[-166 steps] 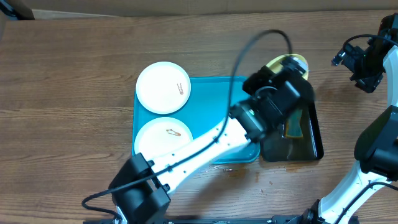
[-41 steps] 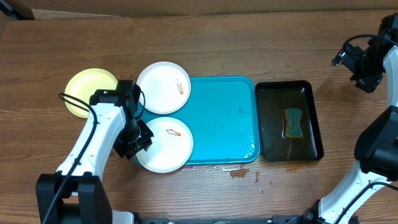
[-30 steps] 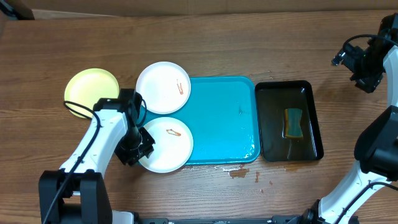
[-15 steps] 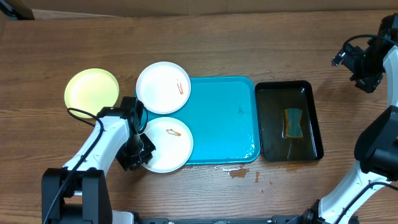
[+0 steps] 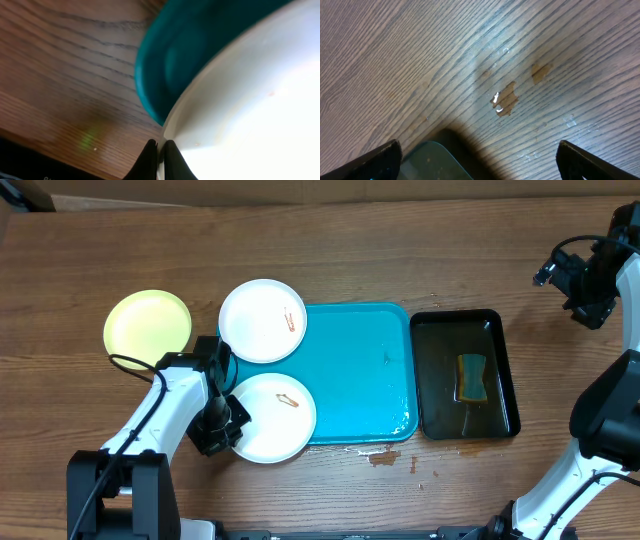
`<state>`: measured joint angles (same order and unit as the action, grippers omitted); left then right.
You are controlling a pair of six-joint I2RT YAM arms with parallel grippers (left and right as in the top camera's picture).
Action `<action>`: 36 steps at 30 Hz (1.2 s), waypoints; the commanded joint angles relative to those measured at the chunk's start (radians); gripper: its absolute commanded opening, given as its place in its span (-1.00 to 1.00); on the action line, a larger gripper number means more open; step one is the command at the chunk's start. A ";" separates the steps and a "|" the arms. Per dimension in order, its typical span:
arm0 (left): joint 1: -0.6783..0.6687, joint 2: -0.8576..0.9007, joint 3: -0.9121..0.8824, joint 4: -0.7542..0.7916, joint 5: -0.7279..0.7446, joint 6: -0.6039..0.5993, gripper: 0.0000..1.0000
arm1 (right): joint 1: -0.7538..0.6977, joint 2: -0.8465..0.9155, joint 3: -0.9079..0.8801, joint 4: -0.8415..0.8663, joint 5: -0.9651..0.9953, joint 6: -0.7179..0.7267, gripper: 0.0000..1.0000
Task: Clean dirty plates on tray and stack at the side
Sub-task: 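Grip the lower white plate's rim and slide it right across the blue tray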
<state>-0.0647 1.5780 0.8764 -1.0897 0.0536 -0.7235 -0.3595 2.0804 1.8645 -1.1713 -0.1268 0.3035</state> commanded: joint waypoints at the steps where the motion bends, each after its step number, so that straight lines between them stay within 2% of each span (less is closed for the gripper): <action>1: 0.004 -0.014 -0.006 0.006 0.046 0.079 -0.91 | 0.000 -0.028 0.013 0.004 -0.006 0.005 1.00; 12: -0.018 -0.014 -0.002 0.048 0.102 0.180 -0.92 | 0.000 -0.028 0.013 0.004 -0.006 0.005 1.00; 20: -0.116 -0.014 0.034 0.098 0.105 0.197 -0.92 | 0.000 -0.028 0.013 0.004 -0.006 0.005 1.00; 27: -0.214 -0.014 0.060 0.218 0.143 0.181 -0.92 | 0.000 -0.028 0.013 0.004 -0.006 0.005 1.00; 32: -0.279 -0.014 0.060 0.356 0.157 0.114 -0.92 | 0.000 -0.028 0.013 0.004 -0.006 0.005 1.00; 36: -0.330 -0.014 0.060 0.467 0.145 0.109 -0.92 | 0.000 -0.028 0.013 0.004 -0.006 0.005 1.00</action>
<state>-0.3653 1.5761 0.9154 -0.6586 0.1917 -0.5858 -0.3595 2.0800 1.8645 -1.1706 -0.1272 0.3031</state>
